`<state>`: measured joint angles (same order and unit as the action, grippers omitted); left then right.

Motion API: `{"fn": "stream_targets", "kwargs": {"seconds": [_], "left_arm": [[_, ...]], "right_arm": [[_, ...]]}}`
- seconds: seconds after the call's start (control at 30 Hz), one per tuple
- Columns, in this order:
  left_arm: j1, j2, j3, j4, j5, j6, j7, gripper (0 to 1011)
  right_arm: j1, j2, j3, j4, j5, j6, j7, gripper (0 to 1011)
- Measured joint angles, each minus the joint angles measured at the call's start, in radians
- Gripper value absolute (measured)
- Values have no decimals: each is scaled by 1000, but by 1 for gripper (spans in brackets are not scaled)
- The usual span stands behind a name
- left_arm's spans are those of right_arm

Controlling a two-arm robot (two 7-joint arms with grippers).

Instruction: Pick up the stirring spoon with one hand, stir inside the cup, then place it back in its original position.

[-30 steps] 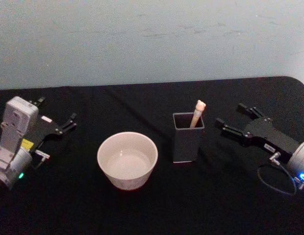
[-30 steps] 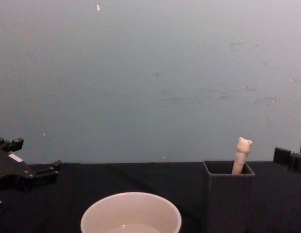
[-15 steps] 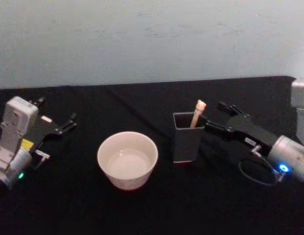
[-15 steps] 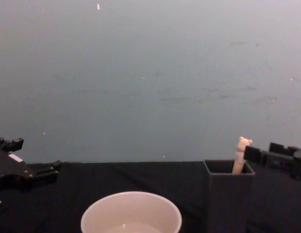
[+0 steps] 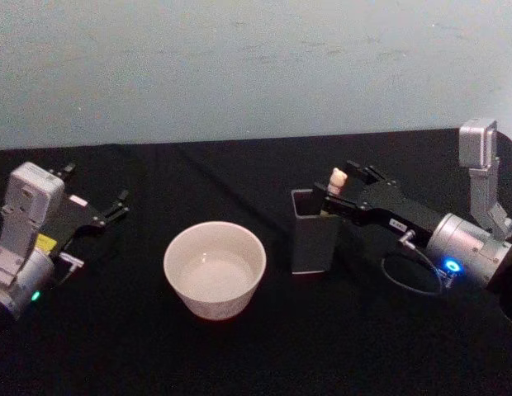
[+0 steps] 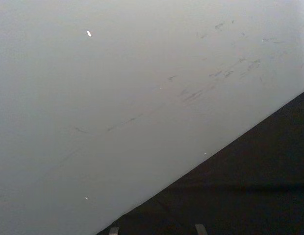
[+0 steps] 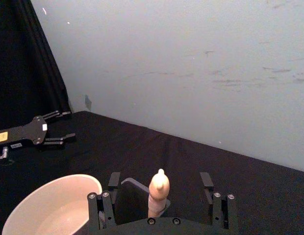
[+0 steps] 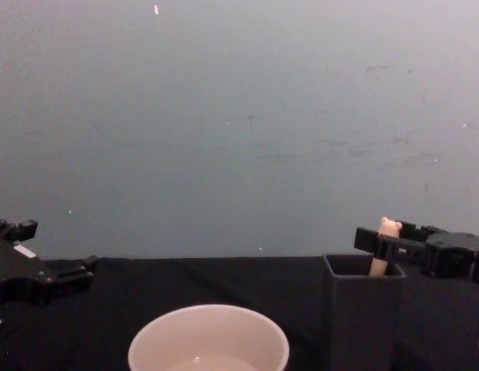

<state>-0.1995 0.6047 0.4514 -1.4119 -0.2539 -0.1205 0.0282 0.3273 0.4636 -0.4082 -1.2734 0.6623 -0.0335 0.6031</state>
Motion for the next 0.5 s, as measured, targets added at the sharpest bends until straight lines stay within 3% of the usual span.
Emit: {"fn": "stream_targets", "kwargs": {"seconds": [0.5], "left_arm": [[0, 0, 0, 0, 0, 0, 0, 1001]], "right_arm": [[34, -24, -17, 45, -22, -1, 19, 1002]]}}
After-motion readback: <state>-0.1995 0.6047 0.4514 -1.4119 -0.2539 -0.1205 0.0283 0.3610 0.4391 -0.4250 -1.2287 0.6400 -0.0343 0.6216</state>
